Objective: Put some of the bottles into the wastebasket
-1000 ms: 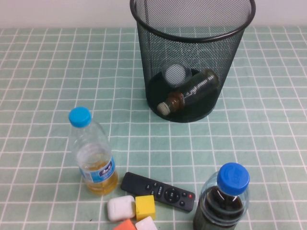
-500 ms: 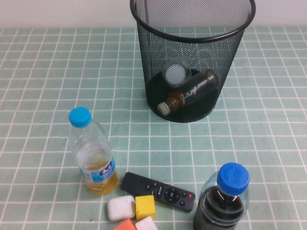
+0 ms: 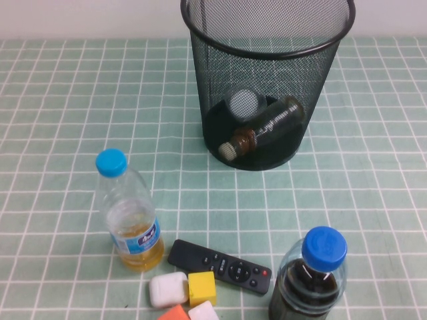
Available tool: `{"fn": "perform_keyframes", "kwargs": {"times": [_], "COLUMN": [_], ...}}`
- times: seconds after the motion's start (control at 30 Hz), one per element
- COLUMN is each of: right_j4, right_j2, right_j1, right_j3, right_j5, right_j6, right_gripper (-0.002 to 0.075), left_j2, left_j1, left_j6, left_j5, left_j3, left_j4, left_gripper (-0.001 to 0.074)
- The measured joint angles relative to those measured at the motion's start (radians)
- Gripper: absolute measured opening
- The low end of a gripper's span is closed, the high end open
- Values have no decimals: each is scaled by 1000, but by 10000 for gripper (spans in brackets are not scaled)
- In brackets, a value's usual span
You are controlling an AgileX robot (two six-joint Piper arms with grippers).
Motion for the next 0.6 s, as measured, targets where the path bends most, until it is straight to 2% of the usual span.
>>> {"fn": "perform_keyframes", "kwargs": {"times": [0.1,0.17,0.33,0.4,0.6], "right_j4": [0,40,469,574,638], "right_j2": [0,0,-1,-1,-2], "right_j1": [0,0,0,0,0], "right_j3": [0,0,9,15,17], "right_j5": [-18,-22,-11,3,148], "right_j6": [0,-64,-644,-772,-836], "right_gripper": [-8,-8,-8,-8,-8], "left_j2": [0,0,0,0,0], "left_j1": [0,0,0,0,0], "left_j6": [0,0,0,0,-1], "left_j5": [0,0,0,0,0], "left_j3": [0,0,0,0,0], "left_j4": [0,0,0,0,1], "left_gripper": [-4,-4,-4,-4,-4]}}
